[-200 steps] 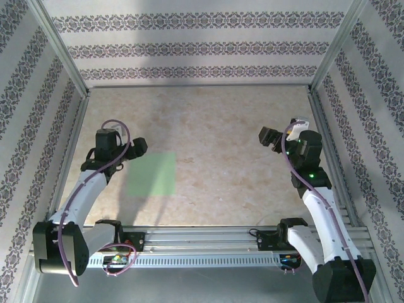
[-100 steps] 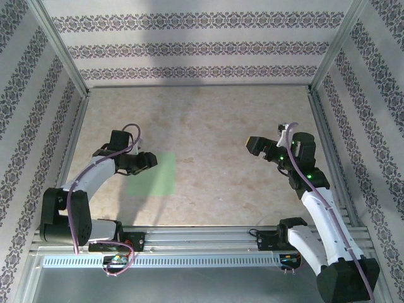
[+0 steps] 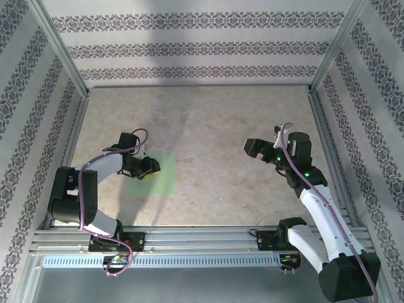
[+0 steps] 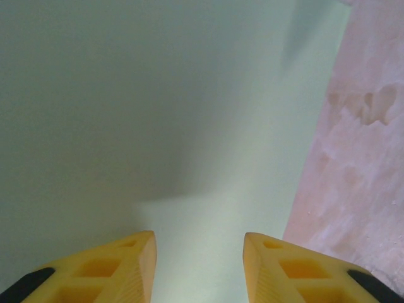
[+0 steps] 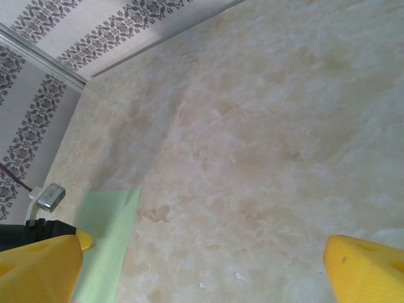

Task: Fold a paper plane with a square sheet of paper (fold left side to right side)
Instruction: Move the square sheet of paper to the center of the table.

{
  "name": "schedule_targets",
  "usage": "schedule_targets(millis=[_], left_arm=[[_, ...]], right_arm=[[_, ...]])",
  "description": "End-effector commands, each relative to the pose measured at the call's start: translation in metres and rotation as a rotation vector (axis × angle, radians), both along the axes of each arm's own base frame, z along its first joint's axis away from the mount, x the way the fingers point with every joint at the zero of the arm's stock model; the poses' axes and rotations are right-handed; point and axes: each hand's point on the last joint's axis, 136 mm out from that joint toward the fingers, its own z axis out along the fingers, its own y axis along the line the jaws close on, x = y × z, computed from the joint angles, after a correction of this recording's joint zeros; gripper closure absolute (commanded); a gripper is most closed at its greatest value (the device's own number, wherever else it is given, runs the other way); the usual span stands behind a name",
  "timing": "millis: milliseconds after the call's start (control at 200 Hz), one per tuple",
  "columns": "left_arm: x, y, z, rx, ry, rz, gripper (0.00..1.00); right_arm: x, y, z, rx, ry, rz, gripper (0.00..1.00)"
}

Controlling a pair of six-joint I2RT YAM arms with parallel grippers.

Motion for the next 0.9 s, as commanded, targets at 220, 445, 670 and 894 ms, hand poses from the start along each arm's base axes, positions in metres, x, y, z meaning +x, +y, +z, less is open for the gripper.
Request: schedule_targets(millis=[220, 445, 670, 894], left_arm=[[0.005, -0.034, -0.013, -0.017, 0.020, -0.012, 0.63], [0.019, -0.071, -0.016, -0.019, 0.010, -0.012, 0.65], [0.035, -0.109, -0.016, -0.059, -0.025, -0.001, 0.67], [0.047, -0.135, -0.021, -0.059, -0.027, -0.015, 0.67]], right_arm=[[0.004, -0.007, 0.003, -0.045, -0.023, -0.040, 0.02], [0.003, -0.011, -0.002, -0.057, -0.003, -0.065, 0.02], [0.002, -0.015, -0.006, -0.067, 0.018, -0.088, 0.02], [0.000, -0.020, -0.011, -0.090, 0.042, -0.107, 0.02]])
